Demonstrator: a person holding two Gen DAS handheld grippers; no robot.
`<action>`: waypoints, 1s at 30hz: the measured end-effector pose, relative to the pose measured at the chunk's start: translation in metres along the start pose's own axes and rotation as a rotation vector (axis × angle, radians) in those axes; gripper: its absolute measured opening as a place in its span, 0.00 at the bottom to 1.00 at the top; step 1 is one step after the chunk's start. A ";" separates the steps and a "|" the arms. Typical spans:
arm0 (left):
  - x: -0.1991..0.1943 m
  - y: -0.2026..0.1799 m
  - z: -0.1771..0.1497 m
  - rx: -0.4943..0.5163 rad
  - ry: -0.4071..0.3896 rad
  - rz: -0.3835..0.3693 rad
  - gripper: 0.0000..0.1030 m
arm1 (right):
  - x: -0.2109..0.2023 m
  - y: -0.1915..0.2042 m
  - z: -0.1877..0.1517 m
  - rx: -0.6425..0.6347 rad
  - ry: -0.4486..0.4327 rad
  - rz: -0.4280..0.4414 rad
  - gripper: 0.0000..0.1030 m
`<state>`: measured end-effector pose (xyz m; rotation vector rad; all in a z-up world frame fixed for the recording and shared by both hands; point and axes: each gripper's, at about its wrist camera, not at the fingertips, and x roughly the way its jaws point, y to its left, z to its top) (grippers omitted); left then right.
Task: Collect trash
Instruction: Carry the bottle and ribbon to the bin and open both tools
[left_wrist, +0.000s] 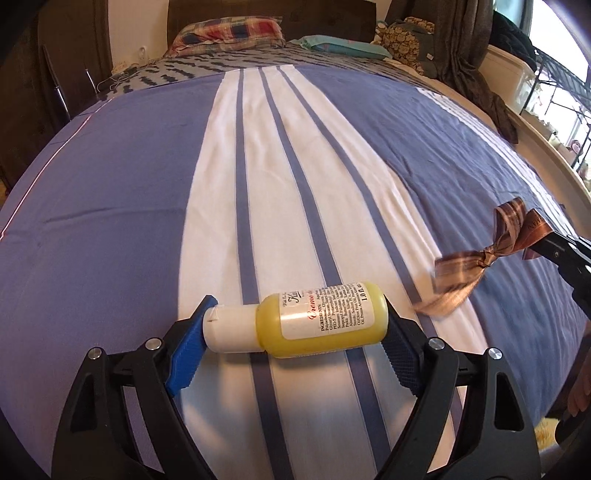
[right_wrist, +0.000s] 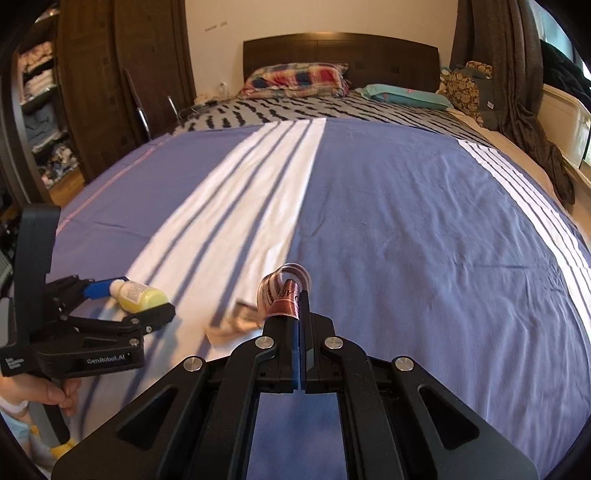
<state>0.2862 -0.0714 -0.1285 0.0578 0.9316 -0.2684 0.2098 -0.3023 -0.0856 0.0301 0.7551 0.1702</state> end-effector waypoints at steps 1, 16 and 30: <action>-0.008 -0.001 -0.005 0.000 -0.006 -0.005 0.78 | -0.007 0.003 -0.003 0.000 -0.007 0.005 0.01; -0.150 -0.032 -0.085 0.059 -0.149 -0.042 0.78 | -0.136 0.044 -0.054 -0.017 -0.123 0.077 0.01; -0.194 -0.044 -0.173 0.091 -0.167 -0.057 0.78 | -0.192 0.071 -0.130 -0.020 -0.132 0.151 0.01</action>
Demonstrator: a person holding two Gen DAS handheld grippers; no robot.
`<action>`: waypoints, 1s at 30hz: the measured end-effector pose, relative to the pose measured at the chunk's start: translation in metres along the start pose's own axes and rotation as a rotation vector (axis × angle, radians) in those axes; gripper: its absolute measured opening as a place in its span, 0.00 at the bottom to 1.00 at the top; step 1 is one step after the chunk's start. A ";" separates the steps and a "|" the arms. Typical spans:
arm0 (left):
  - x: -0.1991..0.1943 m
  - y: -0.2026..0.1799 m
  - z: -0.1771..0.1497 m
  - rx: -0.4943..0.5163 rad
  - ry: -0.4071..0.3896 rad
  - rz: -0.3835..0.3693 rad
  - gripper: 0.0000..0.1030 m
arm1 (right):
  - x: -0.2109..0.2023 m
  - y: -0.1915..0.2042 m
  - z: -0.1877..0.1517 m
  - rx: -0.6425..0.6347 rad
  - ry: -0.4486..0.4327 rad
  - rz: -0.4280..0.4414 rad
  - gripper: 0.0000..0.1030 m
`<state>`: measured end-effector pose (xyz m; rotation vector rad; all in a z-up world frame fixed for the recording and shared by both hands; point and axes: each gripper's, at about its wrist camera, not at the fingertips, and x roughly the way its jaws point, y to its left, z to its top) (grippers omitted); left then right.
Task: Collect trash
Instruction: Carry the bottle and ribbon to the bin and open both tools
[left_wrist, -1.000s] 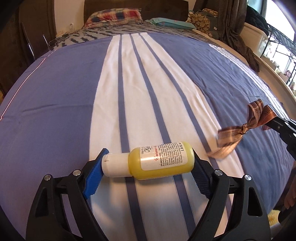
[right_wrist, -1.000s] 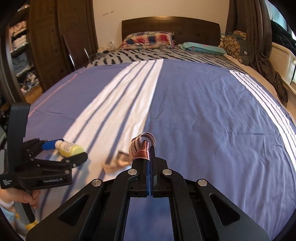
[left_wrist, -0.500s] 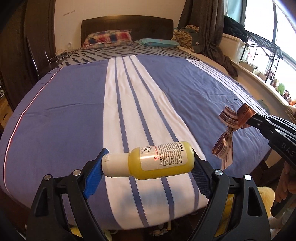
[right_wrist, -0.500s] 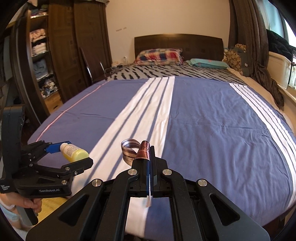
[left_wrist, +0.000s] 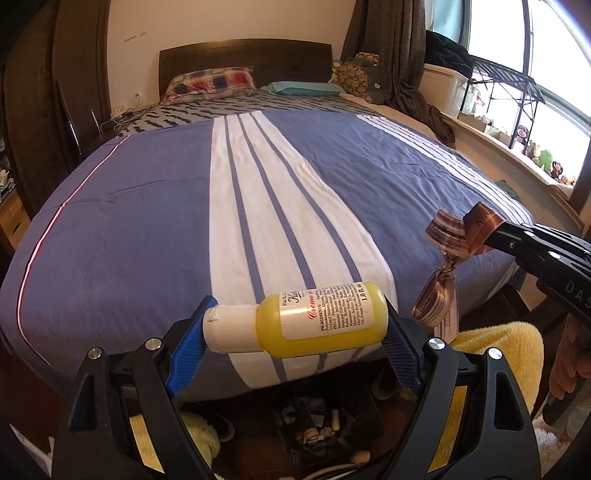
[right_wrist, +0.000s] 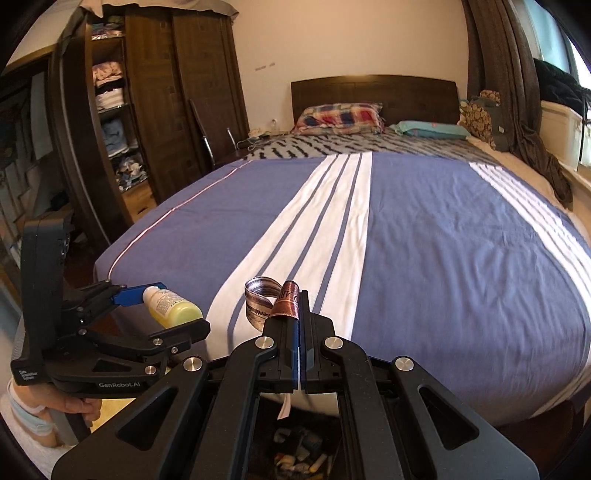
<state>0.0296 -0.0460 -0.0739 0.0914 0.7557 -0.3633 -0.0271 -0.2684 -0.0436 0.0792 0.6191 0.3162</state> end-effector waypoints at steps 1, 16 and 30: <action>-0.001 -0.002 -0.006 0.001 0.006 -0.004 0.78 | 0.000 0.000 -0.007 0.006 0.010 0.000 0.01; 0.069 0.007 -0.104 -0.049 0.253 -0.060 0.78 | 0.061 -0.001 -0.115 0.057 0.311 0.001 0.01; 0.168 0.014 -0.178 -0.095 0.547 -0.105 0.78 | 0.141 -0.014 -0.188 0.177 0.574 -0.013 0.01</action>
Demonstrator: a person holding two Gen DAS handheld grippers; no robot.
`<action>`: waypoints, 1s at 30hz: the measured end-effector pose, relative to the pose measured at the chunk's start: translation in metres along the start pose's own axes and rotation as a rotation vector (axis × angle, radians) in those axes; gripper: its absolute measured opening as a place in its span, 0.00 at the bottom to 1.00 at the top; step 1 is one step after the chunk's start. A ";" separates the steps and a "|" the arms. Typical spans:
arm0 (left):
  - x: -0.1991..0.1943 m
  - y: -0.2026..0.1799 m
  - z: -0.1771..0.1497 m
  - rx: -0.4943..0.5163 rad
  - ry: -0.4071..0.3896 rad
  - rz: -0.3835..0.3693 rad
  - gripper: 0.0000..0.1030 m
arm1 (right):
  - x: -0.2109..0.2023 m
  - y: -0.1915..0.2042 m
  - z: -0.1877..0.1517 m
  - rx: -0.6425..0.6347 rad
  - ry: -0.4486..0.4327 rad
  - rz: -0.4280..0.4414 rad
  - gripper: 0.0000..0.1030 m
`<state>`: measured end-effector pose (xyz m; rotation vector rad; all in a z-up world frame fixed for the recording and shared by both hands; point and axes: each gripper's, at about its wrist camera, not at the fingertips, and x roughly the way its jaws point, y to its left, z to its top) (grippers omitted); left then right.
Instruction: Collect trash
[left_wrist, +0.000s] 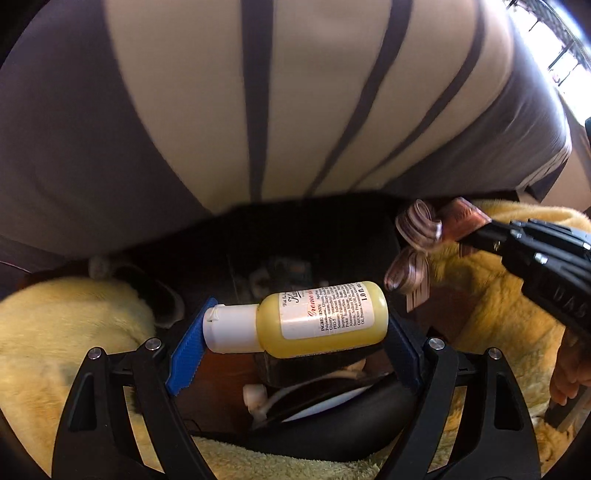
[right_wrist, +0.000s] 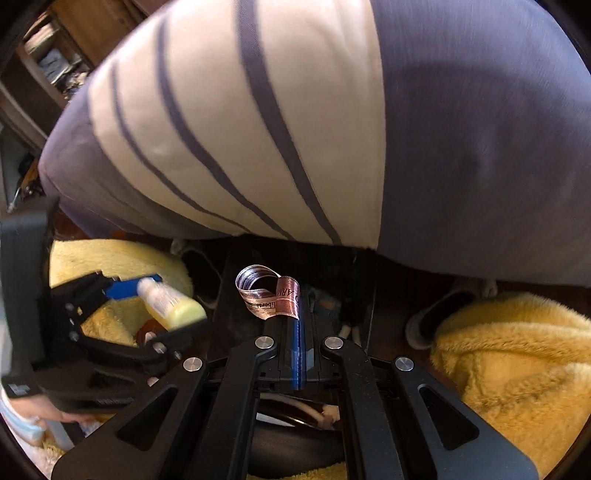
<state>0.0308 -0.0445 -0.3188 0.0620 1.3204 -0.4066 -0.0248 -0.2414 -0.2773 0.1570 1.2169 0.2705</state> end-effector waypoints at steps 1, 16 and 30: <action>0.006 0.000 0.000 0.001 0.018 -0.006 0.78 | 0.005 -0.002 0.000 0.008 0.015 0.005 0.01; 0.028 0.004 -0.005 -0.021 0.099 -0.021 0.79 | 0.033 -0.006 0.015 0.041 0.101 -0.014 0.07; -0.029 0.004 -0.003 -0.022 -0.036 0.011 0.92 | -0.022 -0.014 0.020 0.091 -0.061 -0.057 0.96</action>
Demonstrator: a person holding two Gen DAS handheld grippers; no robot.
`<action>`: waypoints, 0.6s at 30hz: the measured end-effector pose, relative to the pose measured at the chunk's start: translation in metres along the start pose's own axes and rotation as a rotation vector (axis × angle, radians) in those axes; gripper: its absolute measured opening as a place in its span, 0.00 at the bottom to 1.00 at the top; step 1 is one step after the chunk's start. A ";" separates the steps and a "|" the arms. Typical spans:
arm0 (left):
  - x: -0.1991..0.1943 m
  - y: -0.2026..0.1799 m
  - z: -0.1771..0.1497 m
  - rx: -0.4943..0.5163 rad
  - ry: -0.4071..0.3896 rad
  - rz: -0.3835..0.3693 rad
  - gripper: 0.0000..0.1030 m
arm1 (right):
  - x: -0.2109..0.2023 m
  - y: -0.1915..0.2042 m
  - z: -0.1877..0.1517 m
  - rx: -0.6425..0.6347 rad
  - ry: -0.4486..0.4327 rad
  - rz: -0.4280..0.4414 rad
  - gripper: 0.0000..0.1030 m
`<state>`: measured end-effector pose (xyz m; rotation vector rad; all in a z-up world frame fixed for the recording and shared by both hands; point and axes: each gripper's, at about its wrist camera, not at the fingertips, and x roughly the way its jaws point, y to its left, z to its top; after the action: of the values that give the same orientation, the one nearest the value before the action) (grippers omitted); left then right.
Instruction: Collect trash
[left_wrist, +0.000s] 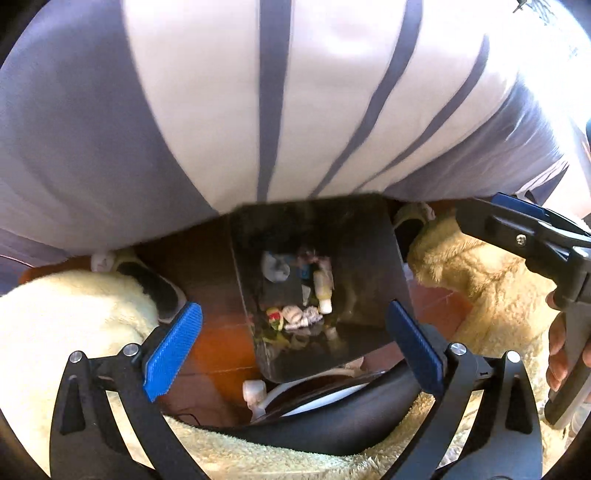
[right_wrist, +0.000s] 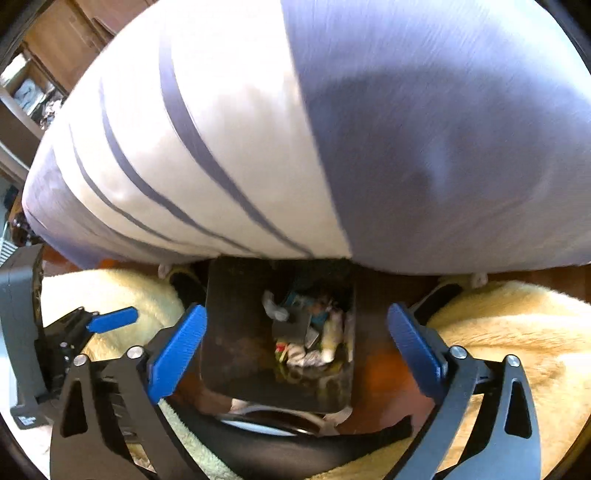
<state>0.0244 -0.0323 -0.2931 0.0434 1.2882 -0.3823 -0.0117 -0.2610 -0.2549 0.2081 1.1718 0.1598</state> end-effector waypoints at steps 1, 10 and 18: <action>-0.005 0.000 0.000 0.000 -0.014 0.004 0.92 | -0.007 0.000 0.000 -0.008 -0.017 -0.009 0.96; -0.083 -0.012 0.004 0.031 -0.225 0.046 0.92 | -0.075 0.006 0.002 -0.059 -0.192 -0.081 0.97; -0.201 -0.033 0.005 0.064 -0.577 0.116 0.92 | -0.191 0.022 0.004 -0.090 -0.549 -0.135 0.97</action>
<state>-0.0260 -0.0137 -0.0967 0.0572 0.7005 -0.3059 -0.0806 -0.2843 -0.0771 0.0830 0.6280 0.0306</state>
